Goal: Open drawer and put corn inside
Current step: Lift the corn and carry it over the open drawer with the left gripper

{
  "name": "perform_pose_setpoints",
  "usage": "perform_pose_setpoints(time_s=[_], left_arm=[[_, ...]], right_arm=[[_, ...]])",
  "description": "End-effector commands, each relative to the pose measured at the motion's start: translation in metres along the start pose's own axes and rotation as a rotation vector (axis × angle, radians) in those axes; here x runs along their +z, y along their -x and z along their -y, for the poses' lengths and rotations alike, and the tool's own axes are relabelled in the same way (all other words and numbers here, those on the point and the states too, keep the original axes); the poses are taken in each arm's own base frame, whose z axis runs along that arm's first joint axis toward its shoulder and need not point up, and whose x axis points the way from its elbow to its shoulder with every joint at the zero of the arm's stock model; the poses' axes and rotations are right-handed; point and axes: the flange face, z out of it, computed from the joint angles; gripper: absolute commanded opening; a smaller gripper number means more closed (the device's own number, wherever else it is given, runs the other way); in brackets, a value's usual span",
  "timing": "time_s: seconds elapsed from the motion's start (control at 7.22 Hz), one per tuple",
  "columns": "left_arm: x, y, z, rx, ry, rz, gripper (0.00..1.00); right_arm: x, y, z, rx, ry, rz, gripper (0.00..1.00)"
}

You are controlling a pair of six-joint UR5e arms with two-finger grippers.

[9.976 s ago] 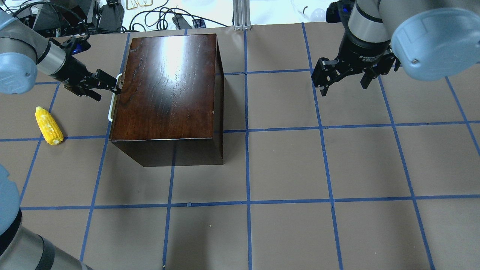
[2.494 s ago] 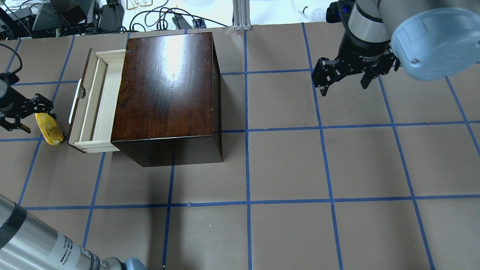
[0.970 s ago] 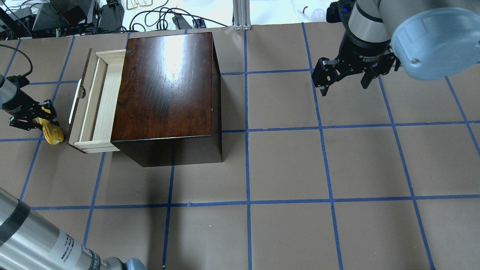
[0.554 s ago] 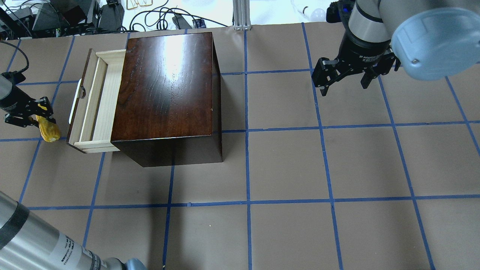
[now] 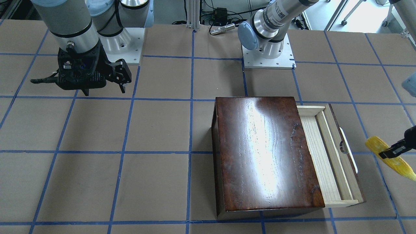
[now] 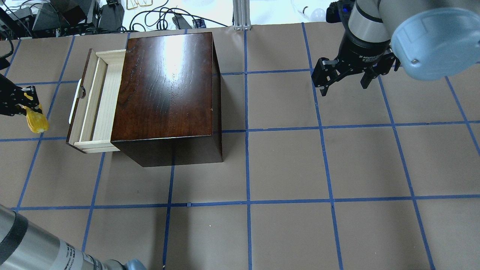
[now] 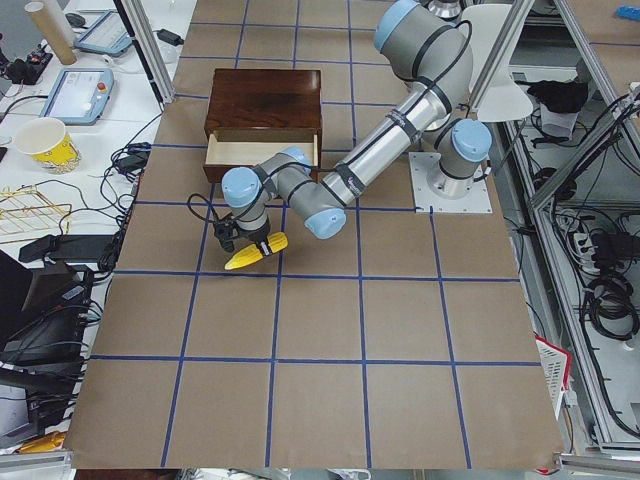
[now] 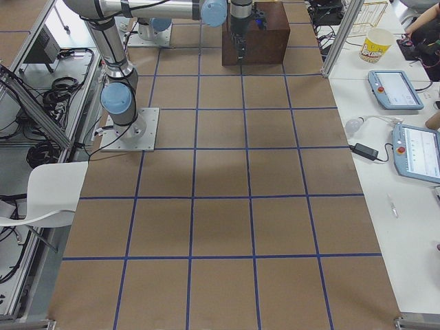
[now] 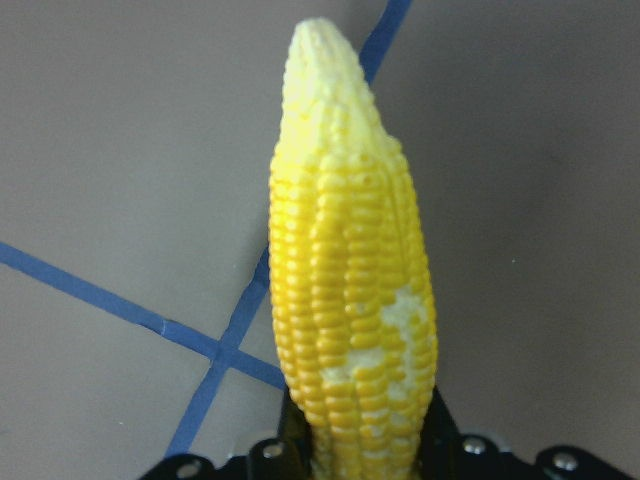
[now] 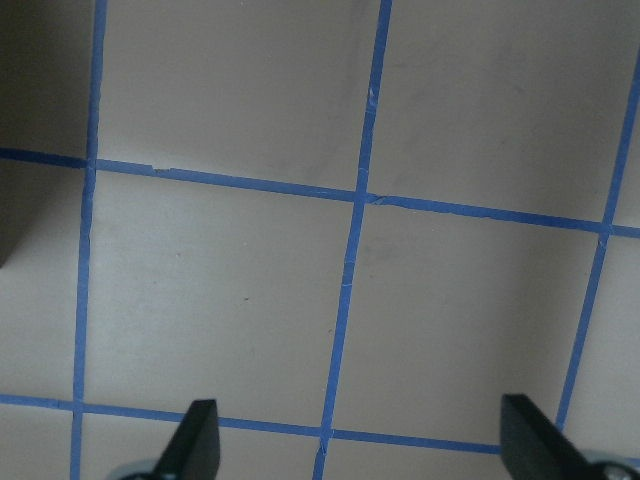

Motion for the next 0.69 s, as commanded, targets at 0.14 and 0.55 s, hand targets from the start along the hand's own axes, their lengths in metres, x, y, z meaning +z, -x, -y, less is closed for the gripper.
perform_pose_setpoints(time_s=[0.14, 0.55], left_arm=[[-0.112, -0.010, -0.010, 0.010, 0.009, -0.071, 0.00], [-0.166, -0.061, -0.022, 0.086, 0.002, -0.067, 0.00]], right_arm=[[0.000, 0.000, 0.000, -0.001, 0.000, 0.000, 1.00], [0.000, 0.000, 0.000, -0.001, 0.000, 0.000, 1.00]])
